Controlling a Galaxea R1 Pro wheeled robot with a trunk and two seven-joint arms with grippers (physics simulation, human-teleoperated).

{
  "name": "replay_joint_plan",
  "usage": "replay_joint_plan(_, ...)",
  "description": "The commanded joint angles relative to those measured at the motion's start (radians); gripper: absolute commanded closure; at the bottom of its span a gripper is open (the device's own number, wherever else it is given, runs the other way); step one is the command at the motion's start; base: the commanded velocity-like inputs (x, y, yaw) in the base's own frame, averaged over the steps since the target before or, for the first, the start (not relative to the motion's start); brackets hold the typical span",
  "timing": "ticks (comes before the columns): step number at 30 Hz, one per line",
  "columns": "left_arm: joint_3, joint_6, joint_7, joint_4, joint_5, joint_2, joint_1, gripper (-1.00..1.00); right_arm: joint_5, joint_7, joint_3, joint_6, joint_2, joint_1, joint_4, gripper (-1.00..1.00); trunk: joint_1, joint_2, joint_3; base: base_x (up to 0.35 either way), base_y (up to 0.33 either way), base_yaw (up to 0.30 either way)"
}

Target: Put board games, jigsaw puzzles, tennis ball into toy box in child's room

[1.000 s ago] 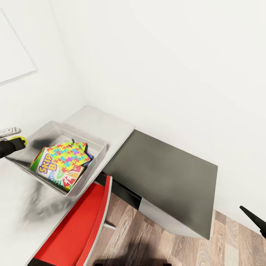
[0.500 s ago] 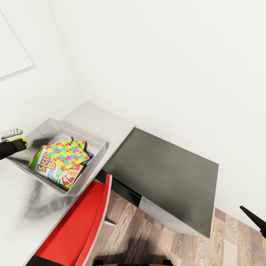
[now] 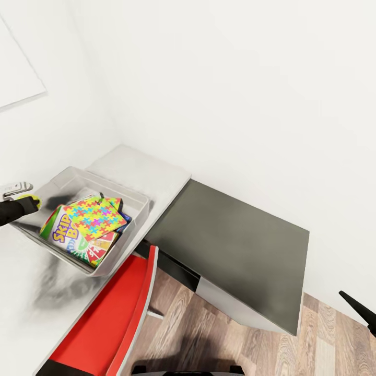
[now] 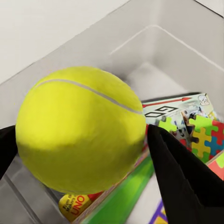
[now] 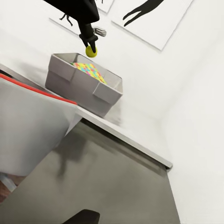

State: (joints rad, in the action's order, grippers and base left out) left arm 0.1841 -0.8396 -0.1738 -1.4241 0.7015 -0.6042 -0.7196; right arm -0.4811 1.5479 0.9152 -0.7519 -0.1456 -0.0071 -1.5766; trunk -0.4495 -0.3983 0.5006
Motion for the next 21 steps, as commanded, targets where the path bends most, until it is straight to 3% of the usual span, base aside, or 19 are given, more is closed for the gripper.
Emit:
replay_joint_plan(1, 0.0, -0.004, -0.009, -0.001, 0.01, 0.0, -0.001, -1.0, -0.001, 0.003, 0.001, -0.011, 0.0, -0.001, 0.0, -1.0, -0.001, -0.002, 0.001, 0.0, 0.0, 0.0)
replay_joint_plan(21, 0.003, -0.016, 0.004, -0.004, 0.021, -0.004, -0.001, -1.0, 0.001, 0.001, 0.002, -0.008, 0.0, -0.001, 0.0, -1.0, -0.001, -0.002, 0.001, 0.0, 0.0, 0.0)
